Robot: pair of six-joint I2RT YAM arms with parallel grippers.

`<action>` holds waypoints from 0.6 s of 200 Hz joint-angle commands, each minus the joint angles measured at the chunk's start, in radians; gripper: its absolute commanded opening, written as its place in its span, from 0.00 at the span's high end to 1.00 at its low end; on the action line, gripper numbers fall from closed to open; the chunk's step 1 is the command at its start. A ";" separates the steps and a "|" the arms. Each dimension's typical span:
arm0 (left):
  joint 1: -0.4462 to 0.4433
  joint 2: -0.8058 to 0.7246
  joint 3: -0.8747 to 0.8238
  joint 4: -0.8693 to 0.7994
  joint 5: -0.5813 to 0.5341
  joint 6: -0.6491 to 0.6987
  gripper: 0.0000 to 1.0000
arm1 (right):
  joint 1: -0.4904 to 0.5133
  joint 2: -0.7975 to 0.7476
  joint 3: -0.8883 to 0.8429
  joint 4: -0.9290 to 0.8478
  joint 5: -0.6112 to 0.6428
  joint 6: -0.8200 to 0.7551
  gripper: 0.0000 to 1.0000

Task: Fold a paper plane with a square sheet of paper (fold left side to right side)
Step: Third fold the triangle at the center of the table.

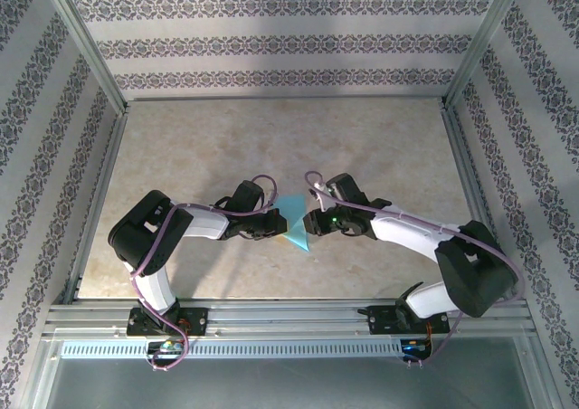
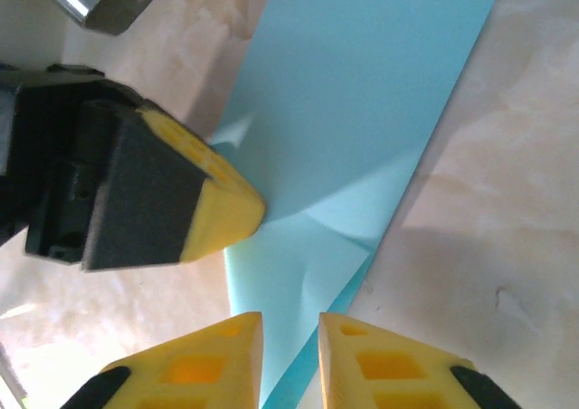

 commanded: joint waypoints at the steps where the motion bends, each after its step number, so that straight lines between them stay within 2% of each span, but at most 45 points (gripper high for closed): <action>1: -0.010 0.030 0.005 -0.081 -0.054 0.024 1.00 | -0.004 -0.008 0.006 -0.064 -0.145 0.075 0.88; 10: -0.010 0.031 0.004 -0.080 -0.054 0.022 1.00 | -0.002 0.002 -0.001 -0.052 -0.190 0.108 0.95; 23: -0.010 0.031 0.005 -0.079 -0.055 0.022 1.00 | 0.007 0.022 -0.013 -0.024 -0.238 0.153 1.00; 120: -0.010 0.032 0.009 -0.087 -0.054 0.022 1.00 | 0.050 0.151 -0.014 0.010 -0.222 0.202 1.00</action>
